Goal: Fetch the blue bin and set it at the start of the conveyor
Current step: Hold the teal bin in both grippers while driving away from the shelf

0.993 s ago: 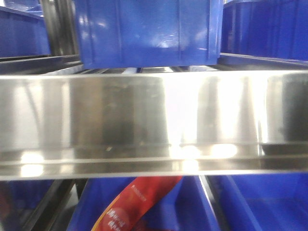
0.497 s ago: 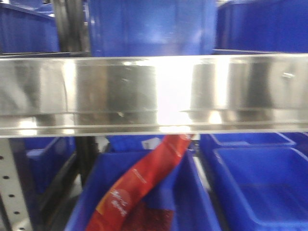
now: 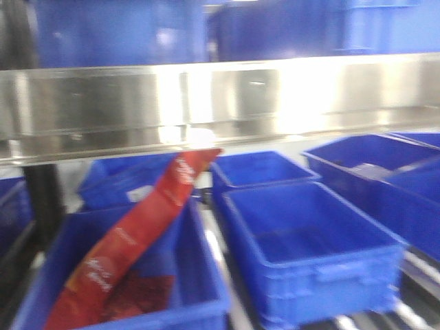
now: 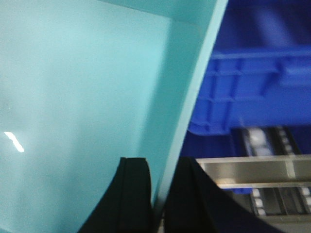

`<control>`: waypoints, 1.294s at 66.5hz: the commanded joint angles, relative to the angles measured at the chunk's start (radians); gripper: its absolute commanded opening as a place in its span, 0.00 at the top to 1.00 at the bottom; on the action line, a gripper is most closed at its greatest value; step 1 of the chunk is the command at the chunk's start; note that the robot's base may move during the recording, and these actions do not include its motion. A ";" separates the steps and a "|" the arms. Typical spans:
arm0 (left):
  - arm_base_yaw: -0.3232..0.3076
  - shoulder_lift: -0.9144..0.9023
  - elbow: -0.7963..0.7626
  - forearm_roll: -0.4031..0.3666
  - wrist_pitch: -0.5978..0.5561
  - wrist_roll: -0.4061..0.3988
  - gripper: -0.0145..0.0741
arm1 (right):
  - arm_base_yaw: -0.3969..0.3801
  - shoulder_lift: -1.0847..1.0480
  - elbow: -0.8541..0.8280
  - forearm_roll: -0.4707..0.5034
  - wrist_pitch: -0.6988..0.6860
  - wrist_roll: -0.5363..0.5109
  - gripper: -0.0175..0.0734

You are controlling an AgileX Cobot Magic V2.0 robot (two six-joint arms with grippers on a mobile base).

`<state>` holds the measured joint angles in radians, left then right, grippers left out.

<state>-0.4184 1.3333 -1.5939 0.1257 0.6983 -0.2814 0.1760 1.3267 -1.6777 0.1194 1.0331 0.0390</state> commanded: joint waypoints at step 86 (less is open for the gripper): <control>-0.006 -0.019 -0.013 -0.050 -0.090 -0.011 0.96 | -0.003 -0.012 -0.007 -0.005 -0.024 -0.029 0.97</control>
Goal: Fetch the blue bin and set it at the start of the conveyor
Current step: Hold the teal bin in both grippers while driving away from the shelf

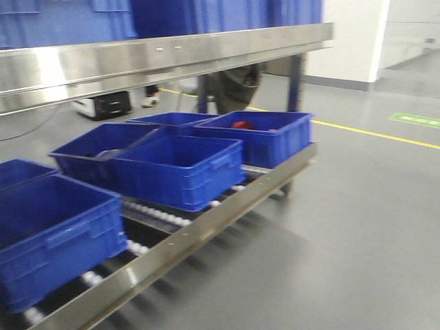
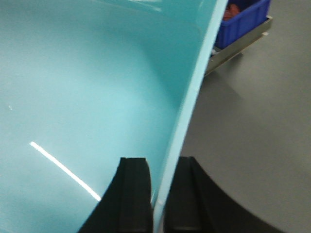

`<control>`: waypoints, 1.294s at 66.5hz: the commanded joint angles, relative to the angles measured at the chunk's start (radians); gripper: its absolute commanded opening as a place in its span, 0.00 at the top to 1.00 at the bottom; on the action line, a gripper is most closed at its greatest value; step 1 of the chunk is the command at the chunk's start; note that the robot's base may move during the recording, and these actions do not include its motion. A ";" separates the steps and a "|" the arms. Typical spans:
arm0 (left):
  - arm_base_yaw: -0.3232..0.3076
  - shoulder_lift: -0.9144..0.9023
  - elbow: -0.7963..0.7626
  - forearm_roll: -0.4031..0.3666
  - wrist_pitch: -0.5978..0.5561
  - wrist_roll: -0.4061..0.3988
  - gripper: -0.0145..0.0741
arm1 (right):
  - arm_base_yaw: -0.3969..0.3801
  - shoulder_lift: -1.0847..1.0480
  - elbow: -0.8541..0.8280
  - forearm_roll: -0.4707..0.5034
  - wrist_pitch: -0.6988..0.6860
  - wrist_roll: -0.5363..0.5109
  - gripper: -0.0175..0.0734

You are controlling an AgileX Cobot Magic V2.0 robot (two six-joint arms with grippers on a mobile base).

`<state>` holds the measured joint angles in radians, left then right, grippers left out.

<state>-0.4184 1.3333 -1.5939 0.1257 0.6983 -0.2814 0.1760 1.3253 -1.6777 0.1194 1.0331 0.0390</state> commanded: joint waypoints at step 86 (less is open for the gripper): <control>-0.006 -0.019 -0.013 -0.050 -0.090 -0.011 0.96 | -0.003 -0.010 -0.007 -0.005 -0.024 -0.029 0.97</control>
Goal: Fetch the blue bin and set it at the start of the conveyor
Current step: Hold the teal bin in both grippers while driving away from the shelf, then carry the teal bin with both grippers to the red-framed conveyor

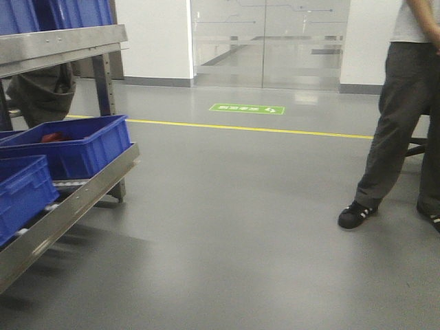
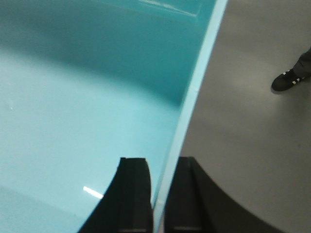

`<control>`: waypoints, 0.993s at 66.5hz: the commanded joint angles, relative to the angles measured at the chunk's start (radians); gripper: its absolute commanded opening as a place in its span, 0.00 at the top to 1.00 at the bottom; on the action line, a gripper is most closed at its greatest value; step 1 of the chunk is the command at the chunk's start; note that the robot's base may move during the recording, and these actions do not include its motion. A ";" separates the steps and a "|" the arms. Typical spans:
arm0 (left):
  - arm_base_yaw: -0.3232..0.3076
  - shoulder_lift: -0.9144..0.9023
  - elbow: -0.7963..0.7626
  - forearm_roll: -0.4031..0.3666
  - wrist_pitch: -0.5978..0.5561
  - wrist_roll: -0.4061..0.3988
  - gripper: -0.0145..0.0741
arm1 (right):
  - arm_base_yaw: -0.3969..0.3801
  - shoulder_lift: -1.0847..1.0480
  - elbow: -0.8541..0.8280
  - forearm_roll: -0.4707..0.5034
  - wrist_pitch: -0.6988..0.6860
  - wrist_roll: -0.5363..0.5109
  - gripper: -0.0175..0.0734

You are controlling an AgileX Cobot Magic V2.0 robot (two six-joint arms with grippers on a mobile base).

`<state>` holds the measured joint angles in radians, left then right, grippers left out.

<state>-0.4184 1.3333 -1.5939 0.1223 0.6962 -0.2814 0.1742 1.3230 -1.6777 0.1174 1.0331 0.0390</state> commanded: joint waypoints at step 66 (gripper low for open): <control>-0.006 -0.019 -0.013 -0.047 -0.088 -0.011 0.96 | -0.001 -0.008 -0.007 -0.003 -0.024 -0.029 0.97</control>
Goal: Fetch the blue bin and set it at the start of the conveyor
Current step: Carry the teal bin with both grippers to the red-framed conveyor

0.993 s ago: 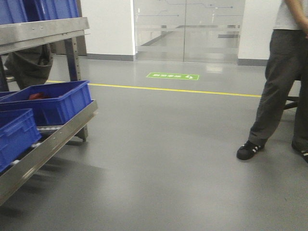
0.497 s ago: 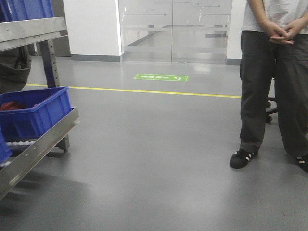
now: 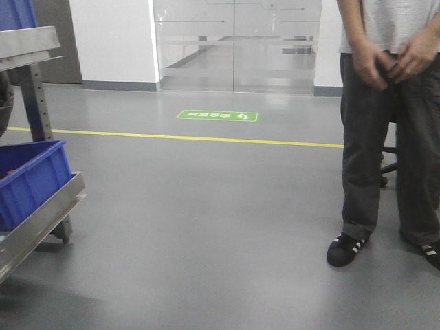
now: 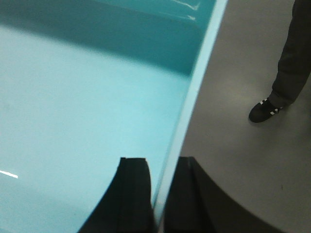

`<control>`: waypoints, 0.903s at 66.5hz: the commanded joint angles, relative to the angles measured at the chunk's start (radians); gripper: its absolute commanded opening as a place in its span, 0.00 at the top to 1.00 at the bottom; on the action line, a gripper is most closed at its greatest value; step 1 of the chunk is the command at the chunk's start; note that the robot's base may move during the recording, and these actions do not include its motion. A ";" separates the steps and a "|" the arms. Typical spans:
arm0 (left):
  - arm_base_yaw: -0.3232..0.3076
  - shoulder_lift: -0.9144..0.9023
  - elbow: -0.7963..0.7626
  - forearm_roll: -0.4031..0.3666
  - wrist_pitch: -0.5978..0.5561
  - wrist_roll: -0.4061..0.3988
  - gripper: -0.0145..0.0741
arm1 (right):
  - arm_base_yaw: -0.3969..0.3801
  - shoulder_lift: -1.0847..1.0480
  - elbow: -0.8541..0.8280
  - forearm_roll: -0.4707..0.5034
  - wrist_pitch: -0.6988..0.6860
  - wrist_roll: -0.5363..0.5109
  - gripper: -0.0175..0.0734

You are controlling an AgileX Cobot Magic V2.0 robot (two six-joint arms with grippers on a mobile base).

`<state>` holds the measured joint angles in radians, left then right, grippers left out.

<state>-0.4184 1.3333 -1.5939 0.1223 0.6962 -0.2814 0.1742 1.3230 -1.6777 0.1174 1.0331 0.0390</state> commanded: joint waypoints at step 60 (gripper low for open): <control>-0.006 -0.019 -0.013 -0.045 -0.087 -0.011 0.96 | -0.001 -0.008 -0.007 -0.003 -0.027 -0.029 0.97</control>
<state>-0.4184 1.3333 -1.5939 0.1223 0.6962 -0.2814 0.1742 1.3230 -1.6777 0.1194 1.0331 0.0390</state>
